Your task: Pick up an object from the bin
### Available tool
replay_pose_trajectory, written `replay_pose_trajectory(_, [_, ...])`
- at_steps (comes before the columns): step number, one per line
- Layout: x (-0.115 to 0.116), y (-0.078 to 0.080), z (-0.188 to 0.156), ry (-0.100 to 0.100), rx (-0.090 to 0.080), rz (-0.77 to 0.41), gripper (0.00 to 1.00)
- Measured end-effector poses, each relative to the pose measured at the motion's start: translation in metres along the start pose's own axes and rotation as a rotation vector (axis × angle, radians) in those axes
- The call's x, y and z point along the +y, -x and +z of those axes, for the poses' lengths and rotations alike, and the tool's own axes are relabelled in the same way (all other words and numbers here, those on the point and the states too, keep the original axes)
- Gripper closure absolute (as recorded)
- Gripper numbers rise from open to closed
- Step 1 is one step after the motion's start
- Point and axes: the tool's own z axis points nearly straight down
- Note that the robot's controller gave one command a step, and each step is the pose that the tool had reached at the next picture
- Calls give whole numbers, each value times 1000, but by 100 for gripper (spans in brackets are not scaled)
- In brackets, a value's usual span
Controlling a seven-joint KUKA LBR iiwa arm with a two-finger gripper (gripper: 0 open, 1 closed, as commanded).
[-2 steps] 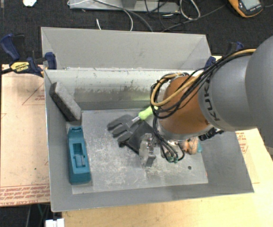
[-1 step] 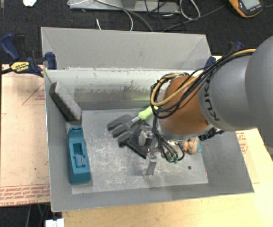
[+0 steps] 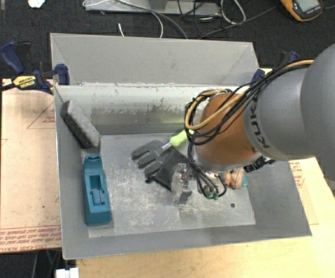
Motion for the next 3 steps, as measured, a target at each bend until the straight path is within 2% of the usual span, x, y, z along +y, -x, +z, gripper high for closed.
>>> replay_pose_trajectory(1, [0,0,0,0,0,0,0])
replay_pose_trajectory(2, [0,0,0,0,0,0,100])
replay_pose_trajectory(3, [0,0,0,0,0,0,100])
